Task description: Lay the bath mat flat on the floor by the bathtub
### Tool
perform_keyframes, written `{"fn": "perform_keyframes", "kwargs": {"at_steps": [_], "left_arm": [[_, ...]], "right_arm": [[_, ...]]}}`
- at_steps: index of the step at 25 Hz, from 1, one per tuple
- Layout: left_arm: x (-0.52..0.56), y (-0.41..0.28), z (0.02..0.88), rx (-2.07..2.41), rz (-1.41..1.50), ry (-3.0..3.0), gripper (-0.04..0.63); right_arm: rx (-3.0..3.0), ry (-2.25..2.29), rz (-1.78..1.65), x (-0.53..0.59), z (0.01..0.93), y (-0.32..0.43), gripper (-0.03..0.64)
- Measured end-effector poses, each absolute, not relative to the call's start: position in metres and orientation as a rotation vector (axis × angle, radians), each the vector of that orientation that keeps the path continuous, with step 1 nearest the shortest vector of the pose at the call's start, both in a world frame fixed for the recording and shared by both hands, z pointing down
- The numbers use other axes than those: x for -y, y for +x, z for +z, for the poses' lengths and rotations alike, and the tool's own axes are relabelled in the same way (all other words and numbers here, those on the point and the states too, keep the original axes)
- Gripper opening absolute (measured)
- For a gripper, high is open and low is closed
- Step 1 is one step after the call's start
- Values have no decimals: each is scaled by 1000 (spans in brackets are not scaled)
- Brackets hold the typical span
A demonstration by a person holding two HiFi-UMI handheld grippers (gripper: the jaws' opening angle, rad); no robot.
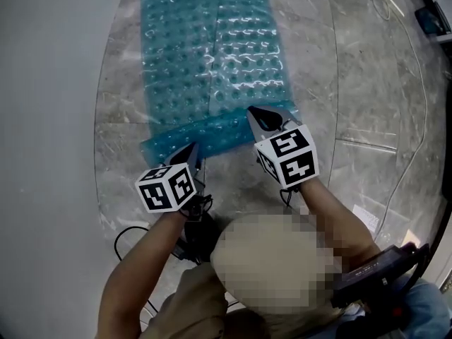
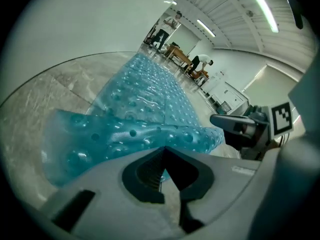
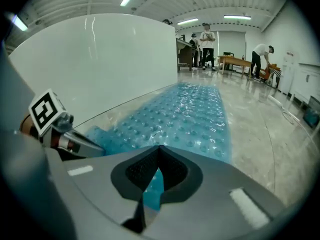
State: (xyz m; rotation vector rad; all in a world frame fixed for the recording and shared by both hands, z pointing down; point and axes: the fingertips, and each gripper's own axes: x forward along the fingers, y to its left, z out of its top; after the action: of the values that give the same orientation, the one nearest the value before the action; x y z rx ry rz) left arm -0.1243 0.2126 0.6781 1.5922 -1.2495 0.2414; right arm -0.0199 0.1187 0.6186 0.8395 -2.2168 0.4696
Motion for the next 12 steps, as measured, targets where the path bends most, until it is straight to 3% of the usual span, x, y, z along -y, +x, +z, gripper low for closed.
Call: {"fn": "perform_keyframes", "kwargs": {"at_steps": [6, 12], "left_arm": [[-197, -131, 636, 1245, 189, 1728, 8], [-178, -138, 629, 1206, 249, 1676, 8]], "right_arm": [[2050, 788, 414, -125, 654, -26, 6], [1902, 786, 608, -189, 662, -2, 7]]}}
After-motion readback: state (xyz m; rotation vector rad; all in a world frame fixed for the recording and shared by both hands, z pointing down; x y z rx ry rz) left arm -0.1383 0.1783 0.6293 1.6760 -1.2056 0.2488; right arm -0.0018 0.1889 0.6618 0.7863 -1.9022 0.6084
